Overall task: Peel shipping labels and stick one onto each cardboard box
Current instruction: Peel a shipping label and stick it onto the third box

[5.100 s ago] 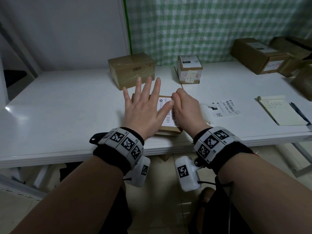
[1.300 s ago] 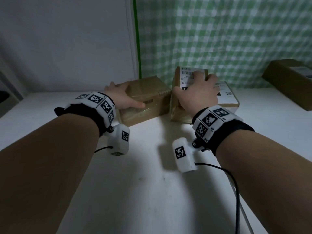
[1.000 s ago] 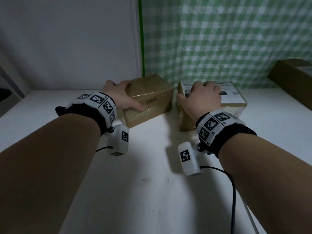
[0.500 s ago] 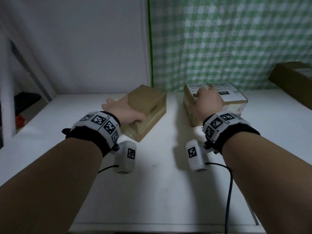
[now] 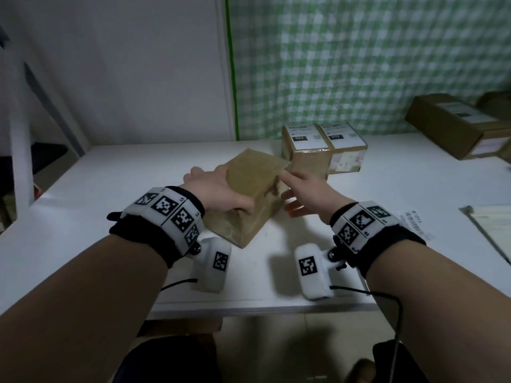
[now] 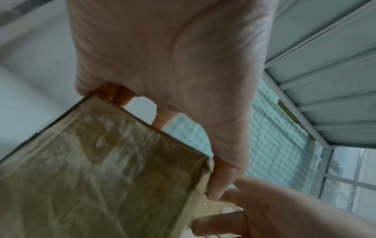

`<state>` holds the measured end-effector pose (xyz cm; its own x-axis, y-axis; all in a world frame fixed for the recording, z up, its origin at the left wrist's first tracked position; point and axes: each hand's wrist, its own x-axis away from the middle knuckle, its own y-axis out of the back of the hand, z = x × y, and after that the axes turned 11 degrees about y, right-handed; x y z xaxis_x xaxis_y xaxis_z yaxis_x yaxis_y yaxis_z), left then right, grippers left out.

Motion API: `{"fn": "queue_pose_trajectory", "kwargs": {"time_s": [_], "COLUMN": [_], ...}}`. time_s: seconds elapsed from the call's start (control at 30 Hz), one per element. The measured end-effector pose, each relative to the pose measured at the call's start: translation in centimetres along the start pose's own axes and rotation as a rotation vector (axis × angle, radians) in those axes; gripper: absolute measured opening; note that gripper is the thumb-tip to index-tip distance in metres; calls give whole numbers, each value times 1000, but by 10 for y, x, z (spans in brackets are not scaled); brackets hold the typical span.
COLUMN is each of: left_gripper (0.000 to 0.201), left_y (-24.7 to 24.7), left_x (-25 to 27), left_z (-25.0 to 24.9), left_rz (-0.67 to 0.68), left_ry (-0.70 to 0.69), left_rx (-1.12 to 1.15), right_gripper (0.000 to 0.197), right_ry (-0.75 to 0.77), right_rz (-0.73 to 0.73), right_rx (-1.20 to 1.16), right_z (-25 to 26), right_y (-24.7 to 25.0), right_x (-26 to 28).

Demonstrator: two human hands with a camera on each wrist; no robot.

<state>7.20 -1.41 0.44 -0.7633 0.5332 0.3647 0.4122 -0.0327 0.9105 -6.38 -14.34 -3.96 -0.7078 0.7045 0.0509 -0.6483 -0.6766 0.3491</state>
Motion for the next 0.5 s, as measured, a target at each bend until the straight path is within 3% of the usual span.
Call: {"fn": "queue_pose_trajectory", "kwargs": {"time_s": [0.1, 0.2, 0.37, 0.5], "left_gripper": [99, 95, 98, 100], "left_y": [-8, -17, -34, -47], "left_x": [17, 33, 56, 68], "left_z": [-11, -24, -49, -64], "left_rz": [1, -19, -74, -111], "left_ry": [-47, -82, -106, -113], "left_rx": [23, 28, -81, -194], "right_gripper": [52, 43, 46, 38], "right_ry": [22, 41, 19, 19], "right_rz": [-48, -106, -148, -222], "right_rx": [-17, -45, -55, 99], "right_z": [-6, -14, -24, -39], "right_y": [2, 13, 34, 54], "right_x": [23, 43, 66, 73]}}
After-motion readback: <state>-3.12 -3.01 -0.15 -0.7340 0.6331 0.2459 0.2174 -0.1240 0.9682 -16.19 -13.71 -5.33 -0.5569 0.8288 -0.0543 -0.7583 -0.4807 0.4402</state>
